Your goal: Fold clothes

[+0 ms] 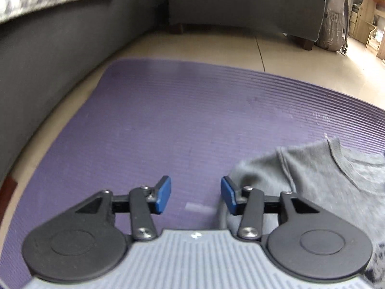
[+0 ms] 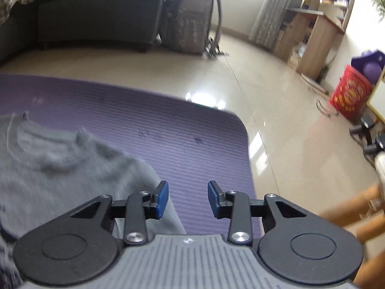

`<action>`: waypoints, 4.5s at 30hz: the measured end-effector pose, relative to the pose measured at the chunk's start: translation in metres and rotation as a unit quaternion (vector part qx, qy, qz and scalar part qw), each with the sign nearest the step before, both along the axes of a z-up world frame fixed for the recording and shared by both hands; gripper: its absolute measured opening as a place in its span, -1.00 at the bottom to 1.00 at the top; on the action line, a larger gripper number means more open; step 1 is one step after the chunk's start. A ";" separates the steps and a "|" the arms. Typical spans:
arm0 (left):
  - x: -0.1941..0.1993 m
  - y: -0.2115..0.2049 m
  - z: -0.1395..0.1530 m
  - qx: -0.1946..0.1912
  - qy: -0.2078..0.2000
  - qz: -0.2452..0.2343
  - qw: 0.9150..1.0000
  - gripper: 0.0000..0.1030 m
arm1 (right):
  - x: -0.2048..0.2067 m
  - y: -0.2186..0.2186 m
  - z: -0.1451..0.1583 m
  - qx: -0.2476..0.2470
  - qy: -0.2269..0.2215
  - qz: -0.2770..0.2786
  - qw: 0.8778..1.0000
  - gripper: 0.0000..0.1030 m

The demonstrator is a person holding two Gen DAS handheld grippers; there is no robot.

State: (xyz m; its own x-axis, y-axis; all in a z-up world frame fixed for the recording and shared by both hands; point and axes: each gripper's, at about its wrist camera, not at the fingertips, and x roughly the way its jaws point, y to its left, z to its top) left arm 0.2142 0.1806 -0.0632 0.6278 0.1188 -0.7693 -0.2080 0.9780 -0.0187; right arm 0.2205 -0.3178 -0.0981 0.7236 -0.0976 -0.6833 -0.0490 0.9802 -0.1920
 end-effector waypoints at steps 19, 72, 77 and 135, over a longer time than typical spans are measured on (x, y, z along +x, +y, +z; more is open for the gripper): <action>-0.006 -0.016 -0.021 0.024 0.030 -0.031 0.999 -1.00 | -0.045 -0.018 -0.032 0.039 0.035 -0.009 0.999 -0.97; 0.020 0.002 0.039 0.054 0.070 0.007 0.996 -0.34 | -0.081 0.021 0.006 0.039 0.011 0.078 0.996 -0.92; 0.005 -0.004 0.032 0.003 0.081 -0.012 0.997 0.01 | -0.093 0.031 0.005 0.102 0.100 0.177 0.974 -0.51; -0.105 0.082 -0.039 -0.397 0.040 0.172 0.901 0.20 | -0.061 -0.061 -0.020 0.100 0.082 -0.073 0.989 -0.34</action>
State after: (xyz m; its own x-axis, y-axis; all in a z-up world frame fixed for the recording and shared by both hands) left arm 0.1089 0.2630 -0.1021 0.5974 -0.3118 -0.7388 -0.5275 0.5411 -0.6549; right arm 0.1598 -0.3787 -0.1181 0.5893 -0.0438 -0.8067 0.0824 0.9966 0.0061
